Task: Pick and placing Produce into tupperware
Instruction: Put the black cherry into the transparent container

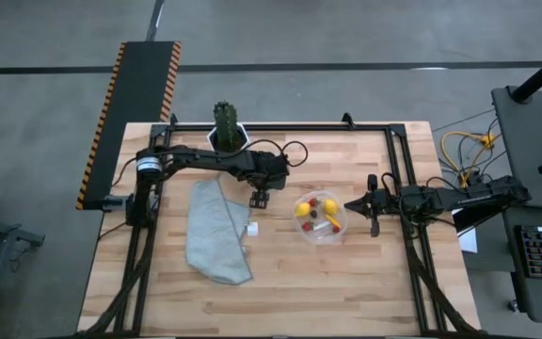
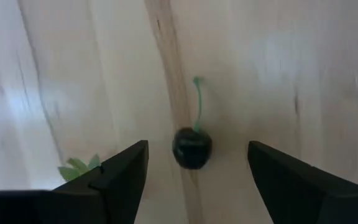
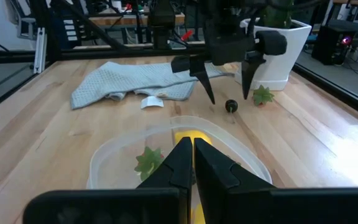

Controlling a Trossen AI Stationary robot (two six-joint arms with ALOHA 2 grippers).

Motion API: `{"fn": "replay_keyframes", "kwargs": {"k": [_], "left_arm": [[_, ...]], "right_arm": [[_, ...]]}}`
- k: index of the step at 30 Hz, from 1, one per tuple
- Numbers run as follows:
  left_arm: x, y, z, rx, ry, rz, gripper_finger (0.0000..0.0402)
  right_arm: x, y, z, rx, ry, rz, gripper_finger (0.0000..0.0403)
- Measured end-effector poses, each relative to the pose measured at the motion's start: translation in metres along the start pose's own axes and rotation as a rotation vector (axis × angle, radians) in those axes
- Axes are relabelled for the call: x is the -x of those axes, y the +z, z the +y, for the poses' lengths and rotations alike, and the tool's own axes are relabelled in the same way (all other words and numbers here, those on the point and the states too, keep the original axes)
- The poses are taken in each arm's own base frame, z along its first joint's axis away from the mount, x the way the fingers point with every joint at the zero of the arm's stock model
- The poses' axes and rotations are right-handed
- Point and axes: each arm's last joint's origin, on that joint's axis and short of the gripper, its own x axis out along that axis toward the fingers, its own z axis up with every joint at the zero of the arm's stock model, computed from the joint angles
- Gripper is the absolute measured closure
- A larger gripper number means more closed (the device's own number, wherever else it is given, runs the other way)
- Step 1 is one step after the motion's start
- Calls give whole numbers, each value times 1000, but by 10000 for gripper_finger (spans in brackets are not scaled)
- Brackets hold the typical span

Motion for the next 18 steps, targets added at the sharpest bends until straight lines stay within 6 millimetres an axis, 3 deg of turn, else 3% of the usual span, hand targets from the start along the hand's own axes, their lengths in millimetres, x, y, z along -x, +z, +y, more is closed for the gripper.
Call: {"fn": "replay_keyframes", "kwargs": {"k": [18], "left_arm": [[-20,-9,-7,0,-21,-20,142]], "right_arm": [[0,0,0,1,0,5,394]]}}
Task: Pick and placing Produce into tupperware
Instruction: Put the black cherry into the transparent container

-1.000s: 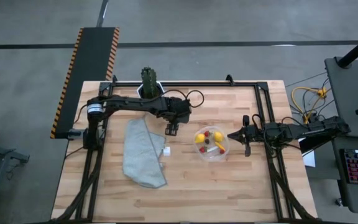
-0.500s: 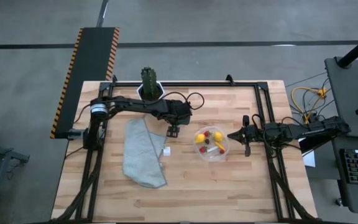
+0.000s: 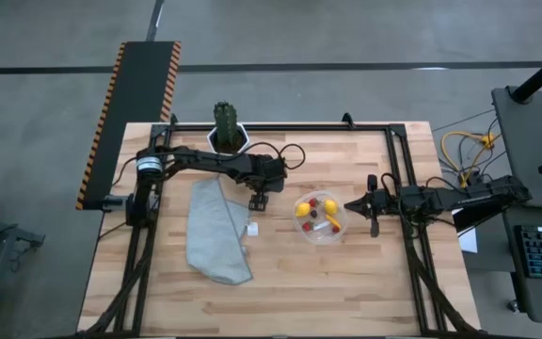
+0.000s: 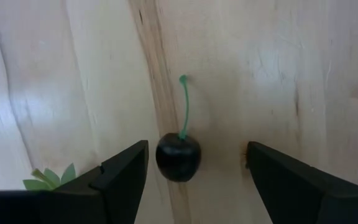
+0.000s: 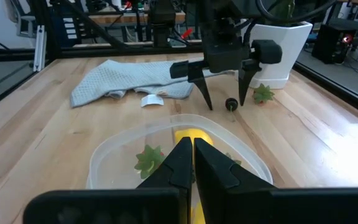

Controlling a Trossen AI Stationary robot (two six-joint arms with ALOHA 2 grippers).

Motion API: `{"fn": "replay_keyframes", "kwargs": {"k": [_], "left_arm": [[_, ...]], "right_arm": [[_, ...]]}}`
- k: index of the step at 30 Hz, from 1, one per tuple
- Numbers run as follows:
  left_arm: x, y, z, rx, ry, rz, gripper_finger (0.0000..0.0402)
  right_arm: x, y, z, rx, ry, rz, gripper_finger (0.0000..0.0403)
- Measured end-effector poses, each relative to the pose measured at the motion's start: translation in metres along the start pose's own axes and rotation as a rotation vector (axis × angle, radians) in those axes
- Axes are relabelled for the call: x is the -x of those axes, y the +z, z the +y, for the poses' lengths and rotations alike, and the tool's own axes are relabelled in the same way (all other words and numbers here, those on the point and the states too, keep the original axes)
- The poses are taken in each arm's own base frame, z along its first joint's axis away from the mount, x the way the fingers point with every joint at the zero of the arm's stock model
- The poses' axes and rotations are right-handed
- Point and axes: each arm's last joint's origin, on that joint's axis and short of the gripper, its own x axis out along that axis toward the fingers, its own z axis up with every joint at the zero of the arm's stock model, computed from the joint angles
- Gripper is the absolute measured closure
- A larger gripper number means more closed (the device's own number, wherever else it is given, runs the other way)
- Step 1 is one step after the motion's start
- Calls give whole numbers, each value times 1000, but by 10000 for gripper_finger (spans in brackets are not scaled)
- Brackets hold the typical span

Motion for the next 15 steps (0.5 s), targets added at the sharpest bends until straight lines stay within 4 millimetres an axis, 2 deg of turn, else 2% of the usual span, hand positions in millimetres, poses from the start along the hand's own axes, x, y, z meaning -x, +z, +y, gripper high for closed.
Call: {"fn": "replay_keyframes", "kwargs": {"k": [15], "left_arm": [[0,1,0,-51,6,-12,147]], "right_arm": [[0,0,0,0,0,1,394]]}}
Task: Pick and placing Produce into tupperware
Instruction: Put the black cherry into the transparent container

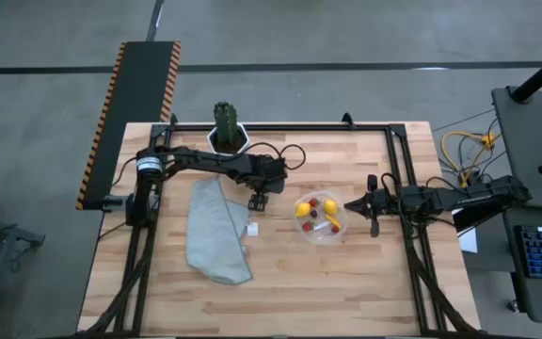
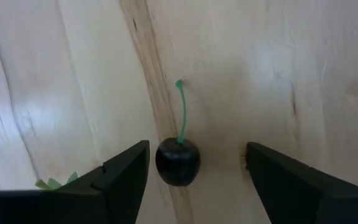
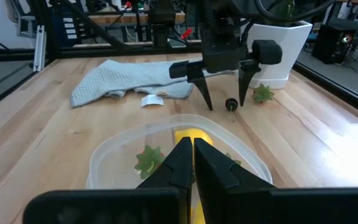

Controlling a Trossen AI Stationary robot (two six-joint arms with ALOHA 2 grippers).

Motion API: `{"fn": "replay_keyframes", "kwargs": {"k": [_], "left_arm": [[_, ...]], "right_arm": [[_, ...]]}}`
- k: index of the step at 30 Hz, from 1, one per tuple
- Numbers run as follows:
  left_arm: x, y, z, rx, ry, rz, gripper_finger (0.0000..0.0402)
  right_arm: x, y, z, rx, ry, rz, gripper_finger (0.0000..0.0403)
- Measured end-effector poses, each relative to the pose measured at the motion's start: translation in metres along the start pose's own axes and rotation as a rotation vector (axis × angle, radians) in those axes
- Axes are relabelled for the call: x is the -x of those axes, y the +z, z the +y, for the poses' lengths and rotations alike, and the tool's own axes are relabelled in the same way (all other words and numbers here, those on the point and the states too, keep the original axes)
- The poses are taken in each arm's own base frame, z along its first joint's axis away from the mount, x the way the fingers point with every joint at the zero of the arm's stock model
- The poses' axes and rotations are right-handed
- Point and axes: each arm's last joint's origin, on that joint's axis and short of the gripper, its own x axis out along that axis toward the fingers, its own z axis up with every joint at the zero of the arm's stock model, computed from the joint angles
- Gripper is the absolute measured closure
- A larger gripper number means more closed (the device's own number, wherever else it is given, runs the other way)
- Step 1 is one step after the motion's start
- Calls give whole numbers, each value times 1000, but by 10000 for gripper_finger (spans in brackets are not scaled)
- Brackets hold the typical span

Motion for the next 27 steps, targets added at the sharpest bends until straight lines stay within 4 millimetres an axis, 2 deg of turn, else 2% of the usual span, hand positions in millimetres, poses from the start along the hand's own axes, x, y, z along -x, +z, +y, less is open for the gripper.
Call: {"fn": "replay_keyframes", "kwargs": {"k": [4,14,18,25,27], "left_arm": [[0,0,0,-9,-2,0,180],[-1,1,-1,-81,0,-17,314],[-3,-2,-1,-84,2,-3,354],[-4,-3,-2,-85,-4,5,398],[-3,-3,-2,-85,-4,4,400]], "right_arm": [[0,0,0,0,0,0,394],[0,0,0,-4,0,0,394],[0,0,0,-5,0,0,394],[0,0,0,-4,0,0,394],[0,0,0,-4,-1,0,394]]}}
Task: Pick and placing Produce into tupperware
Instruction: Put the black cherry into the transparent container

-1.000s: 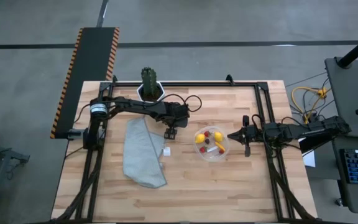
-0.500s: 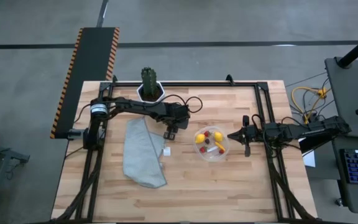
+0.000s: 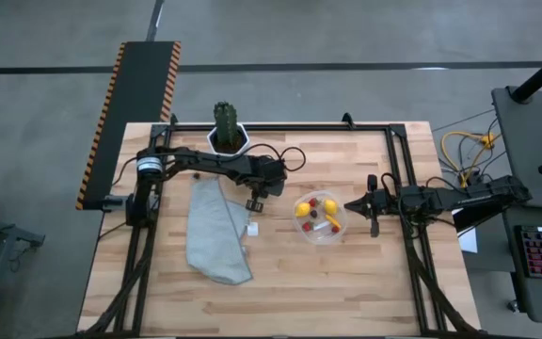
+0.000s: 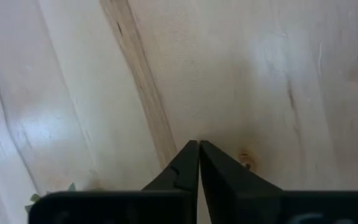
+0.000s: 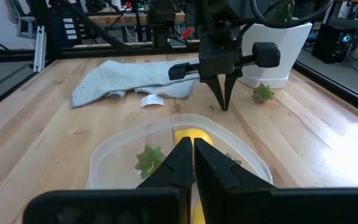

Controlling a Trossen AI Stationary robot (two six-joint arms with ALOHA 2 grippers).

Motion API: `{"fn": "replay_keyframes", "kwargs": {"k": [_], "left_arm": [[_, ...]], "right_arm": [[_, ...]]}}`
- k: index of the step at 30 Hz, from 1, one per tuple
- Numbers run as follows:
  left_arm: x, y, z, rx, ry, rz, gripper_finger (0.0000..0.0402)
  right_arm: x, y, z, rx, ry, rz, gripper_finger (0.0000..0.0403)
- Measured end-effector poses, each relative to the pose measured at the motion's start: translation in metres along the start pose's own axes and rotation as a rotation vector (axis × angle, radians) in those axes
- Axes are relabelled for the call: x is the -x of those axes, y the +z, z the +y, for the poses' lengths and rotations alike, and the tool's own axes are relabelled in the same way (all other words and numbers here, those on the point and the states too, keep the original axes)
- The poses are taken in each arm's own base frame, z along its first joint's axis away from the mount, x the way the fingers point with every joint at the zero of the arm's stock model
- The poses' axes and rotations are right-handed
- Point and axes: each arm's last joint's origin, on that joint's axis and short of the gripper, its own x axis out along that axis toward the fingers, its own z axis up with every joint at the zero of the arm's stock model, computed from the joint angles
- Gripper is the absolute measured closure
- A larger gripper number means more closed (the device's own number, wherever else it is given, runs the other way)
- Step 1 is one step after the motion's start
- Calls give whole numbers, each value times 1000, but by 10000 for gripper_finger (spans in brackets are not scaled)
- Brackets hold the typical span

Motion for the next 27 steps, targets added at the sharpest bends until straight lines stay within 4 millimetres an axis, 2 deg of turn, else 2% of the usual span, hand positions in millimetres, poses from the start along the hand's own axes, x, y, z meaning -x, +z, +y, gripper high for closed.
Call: {"fn": "replay_keyframes", "kwargs": {"k": [27], "left_arm": [[0,1,0,3,3,-7,393]], "right_arm": [[0,0,0,0,0,0,394]]}}
